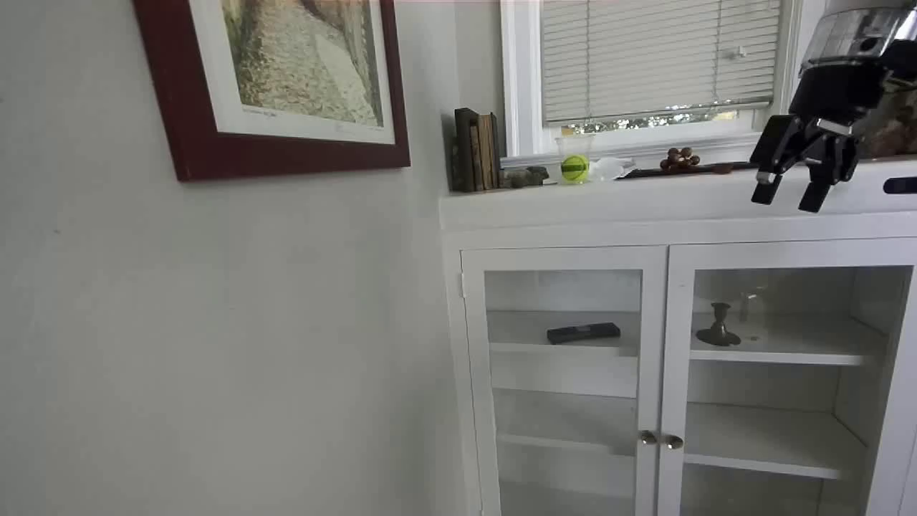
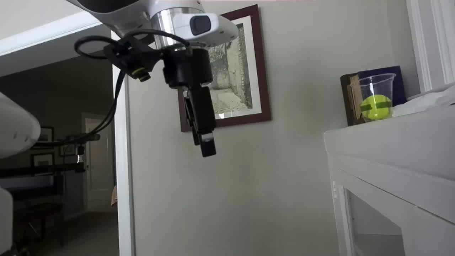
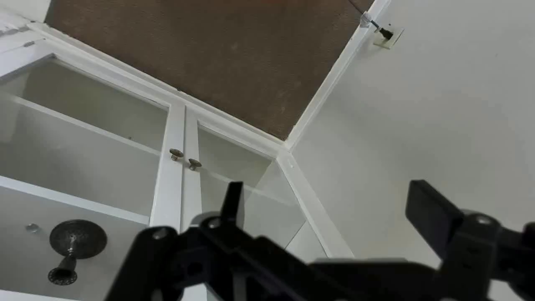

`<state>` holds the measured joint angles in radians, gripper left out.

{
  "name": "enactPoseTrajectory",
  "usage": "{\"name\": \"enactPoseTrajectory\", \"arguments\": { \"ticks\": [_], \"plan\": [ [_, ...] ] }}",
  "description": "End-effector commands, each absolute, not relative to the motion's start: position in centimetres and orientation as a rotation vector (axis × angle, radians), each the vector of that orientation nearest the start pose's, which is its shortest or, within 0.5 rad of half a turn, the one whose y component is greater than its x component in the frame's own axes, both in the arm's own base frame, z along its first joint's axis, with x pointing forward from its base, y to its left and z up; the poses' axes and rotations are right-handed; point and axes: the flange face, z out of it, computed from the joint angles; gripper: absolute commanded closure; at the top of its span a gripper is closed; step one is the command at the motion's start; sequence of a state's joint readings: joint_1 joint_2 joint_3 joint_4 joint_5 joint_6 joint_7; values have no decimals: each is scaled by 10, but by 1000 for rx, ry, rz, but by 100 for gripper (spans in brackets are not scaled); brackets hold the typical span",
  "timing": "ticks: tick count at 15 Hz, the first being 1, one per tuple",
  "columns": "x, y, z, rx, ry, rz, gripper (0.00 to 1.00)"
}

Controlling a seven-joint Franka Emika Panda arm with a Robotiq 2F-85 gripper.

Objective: Align the picture frame on the wall

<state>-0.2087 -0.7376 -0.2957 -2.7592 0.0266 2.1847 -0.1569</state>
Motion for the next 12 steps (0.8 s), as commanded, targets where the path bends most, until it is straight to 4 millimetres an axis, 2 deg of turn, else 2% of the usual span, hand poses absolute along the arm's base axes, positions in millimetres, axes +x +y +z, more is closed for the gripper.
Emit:
{"name": "enactPoseTrajectory", "arguments": {
  "ticks": [1,10,12],
  "plan": [
    [298,-157,430,-2924,444,-292,0],
    [298,-157,430,-2924,444,-292,0],
    [315,-149,437,-2943,308,-333,0]
  ]
}}
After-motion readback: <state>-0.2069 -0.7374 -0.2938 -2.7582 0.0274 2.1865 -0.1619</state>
